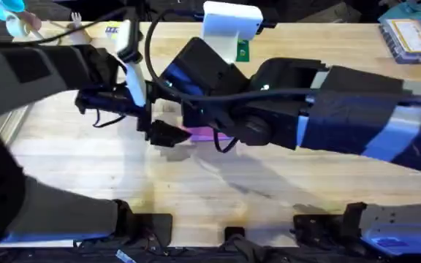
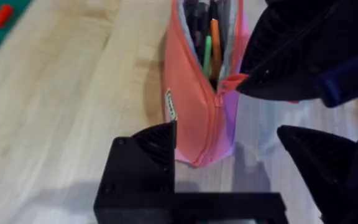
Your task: Unzip the bag, pick up the pens from the table one at a time and place them inside, then zip the bag closed.
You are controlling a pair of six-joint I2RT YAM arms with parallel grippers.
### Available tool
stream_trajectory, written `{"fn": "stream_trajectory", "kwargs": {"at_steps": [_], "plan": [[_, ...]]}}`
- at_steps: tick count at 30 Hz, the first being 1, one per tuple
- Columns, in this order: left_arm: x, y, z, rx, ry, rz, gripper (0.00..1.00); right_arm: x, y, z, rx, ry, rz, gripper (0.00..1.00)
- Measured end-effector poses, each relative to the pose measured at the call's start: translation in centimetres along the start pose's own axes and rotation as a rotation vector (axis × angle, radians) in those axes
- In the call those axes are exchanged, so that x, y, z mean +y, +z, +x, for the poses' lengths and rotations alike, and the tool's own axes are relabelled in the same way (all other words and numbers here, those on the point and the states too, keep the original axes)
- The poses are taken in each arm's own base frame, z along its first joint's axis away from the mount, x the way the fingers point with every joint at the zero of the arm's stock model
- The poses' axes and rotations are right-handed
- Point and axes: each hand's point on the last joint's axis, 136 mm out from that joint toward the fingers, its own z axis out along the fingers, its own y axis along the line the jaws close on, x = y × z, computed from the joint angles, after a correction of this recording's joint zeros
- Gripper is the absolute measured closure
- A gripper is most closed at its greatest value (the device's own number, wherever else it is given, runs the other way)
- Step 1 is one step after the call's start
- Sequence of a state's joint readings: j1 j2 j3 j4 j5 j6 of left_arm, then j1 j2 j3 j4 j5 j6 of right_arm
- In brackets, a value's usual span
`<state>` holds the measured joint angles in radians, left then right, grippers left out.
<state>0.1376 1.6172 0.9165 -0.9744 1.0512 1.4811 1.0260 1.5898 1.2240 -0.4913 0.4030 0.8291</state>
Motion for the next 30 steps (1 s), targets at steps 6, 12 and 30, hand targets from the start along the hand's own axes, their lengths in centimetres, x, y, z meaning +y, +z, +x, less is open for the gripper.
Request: {"fn": "stream_trajectory", "kwargs": {"at_steps": [6,12,30], "plan": [[-0.1,1.3,1.2,0.005,-0.048,0.052,0.007,0.0,0.0,0.0,0.000,0.000,0.000,0.971],[0.7,1.4,0.7,-0.025,-0.012,0.032,0.006,0.0,0.0,0.0,0.000,0.000,0.000,0.971],[1.2,1.4,0.6,-0.034,0.010,0.017,0.955,-0.5,0.1,0.0,0.007,0.002,0.014,0.971]]}}
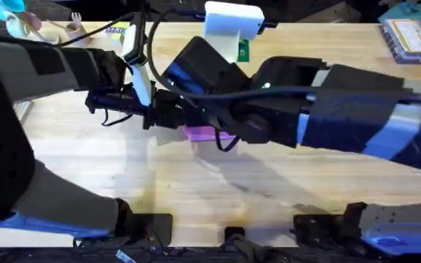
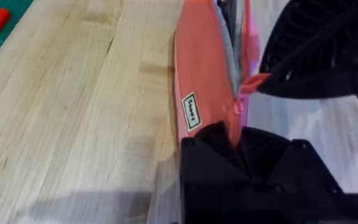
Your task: Unzip the bag, pick up the pens from the table one at a time and place them inside, then zip the bag closed.
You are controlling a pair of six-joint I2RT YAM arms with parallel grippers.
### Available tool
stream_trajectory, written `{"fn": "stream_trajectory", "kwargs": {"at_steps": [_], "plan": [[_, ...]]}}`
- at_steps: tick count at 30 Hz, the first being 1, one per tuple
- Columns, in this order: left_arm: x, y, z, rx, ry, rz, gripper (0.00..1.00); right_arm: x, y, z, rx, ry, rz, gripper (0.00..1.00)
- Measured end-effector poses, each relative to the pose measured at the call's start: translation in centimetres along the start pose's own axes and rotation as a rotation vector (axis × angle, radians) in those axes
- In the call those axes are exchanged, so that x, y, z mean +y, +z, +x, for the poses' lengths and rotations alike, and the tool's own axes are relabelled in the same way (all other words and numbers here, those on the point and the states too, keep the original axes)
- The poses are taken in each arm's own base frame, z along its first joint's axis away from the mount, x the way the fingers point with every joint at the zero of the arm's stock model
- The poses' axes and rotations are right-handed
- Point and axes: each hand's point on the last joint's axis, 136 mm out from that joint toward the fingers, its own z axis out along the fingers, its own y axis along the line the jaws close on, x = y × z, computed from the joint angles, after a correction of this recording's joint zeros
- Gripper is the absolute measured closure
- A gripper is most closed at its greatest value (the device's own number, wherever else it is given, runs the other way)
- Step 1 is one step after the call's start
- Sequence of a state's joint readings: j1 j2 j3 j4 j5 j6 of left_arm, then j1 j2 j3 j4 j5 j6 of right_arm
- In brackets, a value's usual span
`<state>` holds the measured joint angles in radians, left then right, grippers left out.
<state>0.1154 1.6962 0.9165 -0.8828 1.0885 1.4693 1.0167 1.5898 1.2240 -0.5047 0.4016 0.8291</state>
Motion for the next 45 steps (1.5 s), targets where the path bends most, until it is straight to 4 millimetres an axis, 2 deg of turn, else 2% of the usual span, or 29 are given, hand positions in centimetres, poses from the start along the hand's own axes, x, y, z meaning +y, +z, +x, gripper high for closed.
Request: {"fn": "stream_trajectory", "kwargs": {"at_steps": [7,13,19,31,36,45], "plan": [[0.0,0.0,0.0,0.002,0.001,0.000,0.960,-2.8,0.5,-0.8,0.022,0.011,0.064,0.971],[0.1,0.0,0.0,0.000,0.004,-0.002,0.959,-5.1,0.0,-1.7,0.046,0.011,0.095,0.970],[0.1,0.0,0.0,0.001,0.004,-0.002,0.959,-9.3,0.0,-1.9,0.100,0.046,0.193,0.969],[0.0,0.0,0.1,0.004,0.000,-0.001,0.959,-16.3,-0.1,-2.9,0.155,0.143,0.346,0.970],[-0.1,0.1,0.0,0.004,0.003,0.003,0.959,-18.4,-0.1,-3.5,0.159,0.179,0.376,0.971],[-0.2,0.3,-0.2,-0.004,0.008,0.011,0.959,-20.6,0.1,-3.7,0.219,0.277,0.328,0.970]]}}
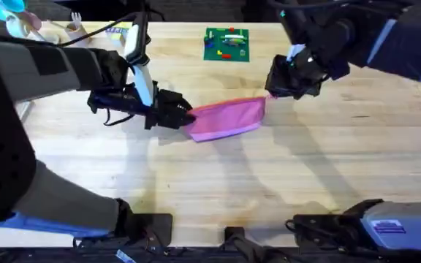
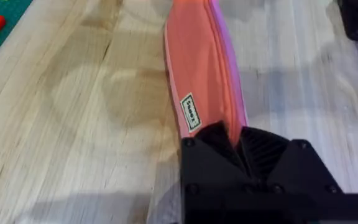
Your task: Unzip the bag, pick up the pens from the table one at a time and place them inside, then zip the bag closed.
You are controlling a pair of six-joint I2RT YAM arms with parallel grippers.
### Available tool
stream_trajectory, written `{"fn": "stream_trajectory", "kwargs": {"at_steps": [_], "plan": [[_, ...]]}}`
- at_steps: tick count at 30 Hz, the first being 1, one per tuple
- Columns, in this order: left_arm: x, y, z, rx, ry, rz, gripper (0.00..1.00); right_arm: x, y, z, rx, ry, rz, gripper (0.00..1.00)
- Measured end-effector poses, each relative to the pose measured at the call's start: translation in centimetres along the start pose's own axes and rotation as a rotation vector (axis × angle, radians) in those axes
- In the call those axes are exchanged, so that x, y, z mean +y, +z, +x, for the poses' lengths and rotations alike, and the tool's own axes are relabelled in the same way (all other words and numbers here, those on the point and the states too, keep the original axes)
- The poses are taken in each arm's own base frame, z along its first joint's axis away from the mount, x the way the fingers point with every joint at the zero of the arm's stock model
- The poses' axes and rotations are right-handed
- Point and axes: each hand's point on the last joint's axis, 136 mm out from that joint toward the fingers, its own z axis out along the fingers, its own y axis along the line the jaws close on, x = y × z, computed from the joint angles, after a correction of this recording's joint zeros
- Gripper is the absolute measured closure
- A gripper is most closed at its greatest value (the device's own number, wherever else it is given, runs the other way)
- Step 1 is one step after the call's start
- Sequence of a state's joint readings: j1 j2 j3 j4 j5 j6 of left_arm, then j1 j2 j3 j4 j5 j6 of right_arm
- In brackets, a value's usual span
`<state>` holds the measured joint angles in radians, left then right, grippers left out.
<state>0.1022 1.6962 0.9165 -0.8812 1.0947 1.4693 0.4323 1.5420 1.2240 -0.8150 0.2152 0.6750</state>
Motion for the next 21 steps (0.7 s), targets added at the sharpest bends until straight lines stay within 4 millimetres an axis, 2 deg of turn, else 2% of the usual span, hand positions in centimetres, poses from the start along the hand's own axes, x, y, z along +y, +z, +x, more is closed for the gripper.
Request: {"fn": "stream_trajectory", "kwargs": {"at_steps": [8,16,17,18,21], "plan": [[0.0,0.2,-0.4,-0.015,0.012,0.006,0.958,-1.4,0.7,-0.7,0.033,0.074,-0.030,0.969],[-0.1,0.3,-0.5,-0.022,0.015,0.008,0.958,-3.6,4.0,0.7,0.063,0.131,-0.026,0.969],[-0.1,0.3,-0.4,-0.015,0.014,0.008,0.958,-4.3,4.4,0.7,0.051,0.134,0.000,0.969],[0.1,0.0,0.1,0.003,0.003,-0.004,0.958,-8.7,5.9,1.3,0.043,0.181,0.130,0.969],[0.2,-0.1,0.2,0.006,0.003,-0.008,0.959,-11.3,6.9,2.0,0.051,0.208,0.209,0.970]]}}
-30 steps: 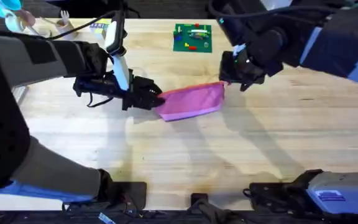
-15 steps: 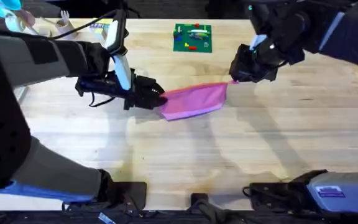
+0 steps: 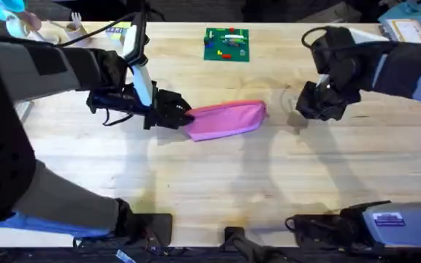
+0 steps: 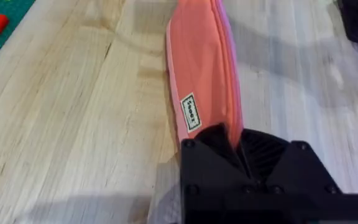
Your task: Unzip the bag, pick up the pens from the table one at a time and place them inside, then zip the bag closed.
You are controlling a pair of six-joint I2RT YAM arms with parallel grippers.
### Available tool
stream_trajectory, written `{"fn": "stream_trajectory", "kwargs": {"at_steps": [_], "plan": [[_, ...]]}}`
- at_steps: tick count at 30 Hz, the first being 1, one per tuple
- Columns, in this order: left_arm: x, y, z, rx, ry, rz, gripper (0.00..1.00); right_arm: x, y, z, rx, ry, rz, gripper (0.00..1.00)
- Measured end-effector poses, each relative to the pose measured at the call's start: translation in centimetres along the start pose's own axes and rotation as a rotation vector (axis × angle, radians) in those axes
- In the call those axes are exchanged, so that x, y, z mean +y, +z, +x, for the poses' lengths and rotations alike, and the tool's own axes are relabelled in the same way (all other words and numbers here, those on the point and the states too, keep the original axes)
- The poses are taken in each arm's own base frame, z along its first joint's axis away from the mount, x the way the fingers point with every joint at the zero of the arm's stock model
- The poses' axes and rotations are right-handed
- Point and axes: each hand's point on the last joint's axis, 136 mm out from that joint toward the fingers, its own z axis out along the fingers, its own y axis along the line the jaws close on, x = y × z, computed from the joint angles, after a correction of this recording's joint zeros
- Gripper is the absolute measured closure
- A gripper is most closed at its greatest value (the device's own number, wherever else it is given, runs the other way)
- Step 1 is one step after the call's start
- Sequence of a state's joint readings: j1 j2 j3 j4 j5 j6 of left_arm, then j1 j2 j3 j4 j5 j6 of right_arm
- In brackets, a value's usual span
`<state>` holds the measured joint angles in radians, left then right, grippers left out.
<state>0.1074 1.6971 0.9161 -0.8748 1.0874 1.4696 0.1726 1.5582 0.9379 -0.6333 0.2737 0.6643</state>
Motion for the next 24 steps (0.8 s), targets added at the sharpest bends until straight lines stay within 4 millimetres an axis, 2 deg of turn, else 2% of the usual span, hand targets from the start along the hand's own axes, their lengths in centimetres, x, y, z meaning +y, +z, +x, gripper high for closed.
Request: {"fn": "stream_trajectory", "kwargs": {"at_steps": [5,9,14,18,20,24], "plan": [[0.1,0.0,0.0,0.001,0.007,-0.004,0.959,-0.2,0.0,-0.2,-0.020,-0.020,0.018,0.971],[0.1,0.0,0.0,0.003,0.007,-0.004,0.959,0.4,-1.5,-0.9,-0.065,-0.058,-0.011,0.971],[0.1,0.0,0.0,0.003,0.007,-0.004,0.959,2.4,-6.3,-2.9,-0.189,-0.110,-0.111,0.970],[0.1,0.0,0.0,0.002,0.007,-0.004,0.959,2.9,-9.9,-3.1,-0.264,-0.162,-0.173,0.944],[0.1,0.0,0.0,0.002,0.007,-0.004,0.959,2.8,-11.4,-2.7,-0.285,-0.186,-0.194,0.737],[0.1,0.0,0.0,0.002,0.007,-0.004,0.959,2.4,-13.5,-1.8,-0.316,-0.218,-0.228,0.171]]}}
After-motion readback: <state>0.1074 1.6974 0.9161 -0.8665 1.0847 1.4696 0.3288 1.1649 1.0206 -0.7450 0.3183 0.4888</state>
